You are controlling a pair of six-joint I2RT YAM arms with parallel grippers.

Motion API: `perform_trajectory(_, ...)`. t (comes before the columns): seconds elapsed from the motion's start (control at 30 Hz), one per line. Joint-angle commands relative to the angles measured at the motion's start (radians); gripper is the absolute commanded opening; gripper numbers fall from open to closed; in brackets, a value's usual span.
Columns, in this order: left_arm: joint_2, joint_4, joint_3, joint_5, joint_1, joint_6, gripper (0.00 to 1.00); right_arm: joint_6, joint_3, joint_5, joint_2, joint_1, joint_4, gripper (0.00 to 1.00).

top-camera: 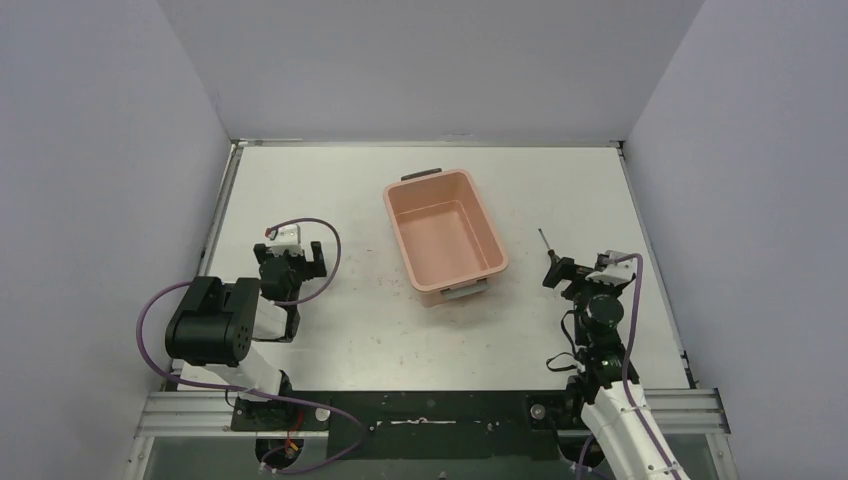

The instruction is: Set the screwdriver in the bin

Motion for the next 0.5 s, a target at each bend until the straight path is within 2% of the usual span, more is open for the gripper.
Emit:
perform_trajectory(0.0, -0.003, 0.058, 0.024, -0.002, 0.005, 0.007, 0.97, 0.002, -0.007, 0.015, 0.009, -0.001, 0.091, 1.0)
perform_trajectory(0.17, -0.004, 0.058, 0.026, -0.002, 0.005, 0.007, 0.97, -0.026, 0.092, -0.009, 0.073, -0.002, 0.076, 1.0)
perform_trajectory(0.47, -0.004, 0.058, 0.024, -0.002, 0.005, 0.007, 0.97, -0.123, 0.665, -0.005, 0.581, -0.015, -0.355, 1.0)
